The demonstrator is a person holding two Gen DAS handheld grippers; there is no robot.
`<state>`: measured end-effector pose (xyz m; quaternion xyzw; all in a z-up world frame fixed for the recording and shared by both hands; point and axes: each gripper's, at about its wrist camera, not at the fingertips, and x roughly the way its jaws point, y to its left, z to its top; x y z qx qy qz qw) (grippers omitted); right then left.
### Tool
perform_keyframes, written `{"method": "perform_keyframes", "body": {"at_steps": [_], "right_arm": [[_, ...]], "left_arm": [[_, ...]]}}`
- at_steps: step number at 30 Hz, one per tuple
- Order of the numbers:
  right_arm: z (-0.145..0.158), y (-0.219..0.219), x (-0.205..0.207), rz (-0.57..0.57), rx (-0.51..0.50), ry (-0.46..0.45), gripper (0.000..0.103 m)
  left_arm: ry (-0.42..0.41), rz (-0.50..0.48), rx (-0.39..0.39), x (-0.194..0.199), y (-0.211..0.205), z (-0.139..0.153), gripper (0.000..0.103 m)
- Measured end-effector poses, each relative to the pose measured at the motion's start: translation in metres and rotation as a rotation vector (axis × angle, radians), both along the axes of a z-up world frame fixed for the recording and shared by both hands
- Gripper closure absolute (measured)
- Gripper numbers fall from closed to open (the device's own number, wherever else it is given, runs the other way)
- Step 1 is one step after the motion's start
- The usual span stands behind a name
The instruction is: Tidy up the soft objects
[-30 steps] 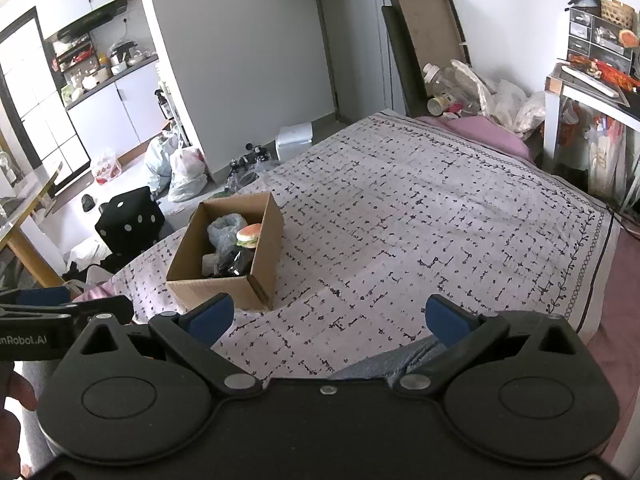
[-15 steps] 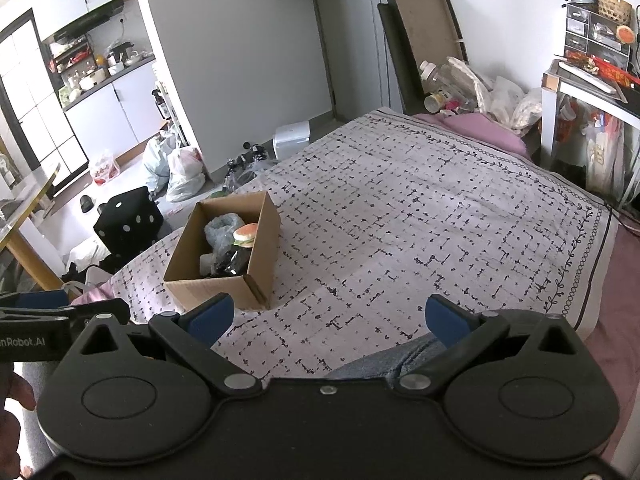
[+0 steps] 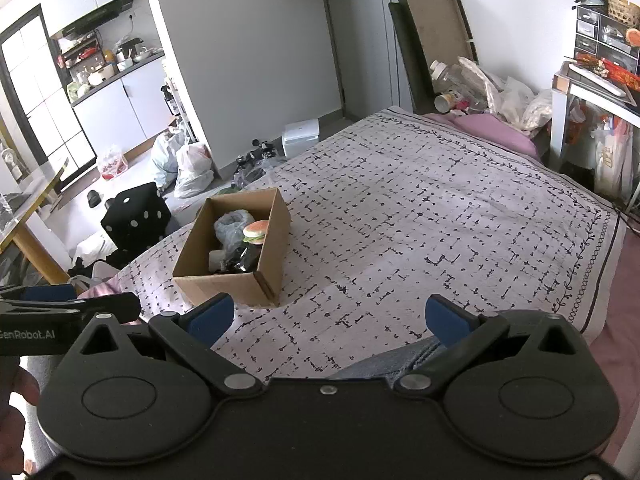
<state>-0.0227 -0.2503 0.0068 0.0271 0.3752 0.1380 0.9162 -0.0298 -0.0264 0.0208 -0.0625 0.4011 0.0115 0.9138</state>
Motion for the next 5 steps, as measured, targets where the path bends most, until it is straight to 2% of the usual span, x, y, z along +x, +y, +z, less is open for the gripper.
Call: {"method": "perform_keyframes", "body": {"at_steps": [5], "right_arm": [[0.0001, -0.0014, 0.0011, -0.006, 0.003, -0.004, 0.000]], "left_arm": [[0.000, -0.001, 0.001, 0.0002, 0.0004, -0.0001, 0.001]]}}
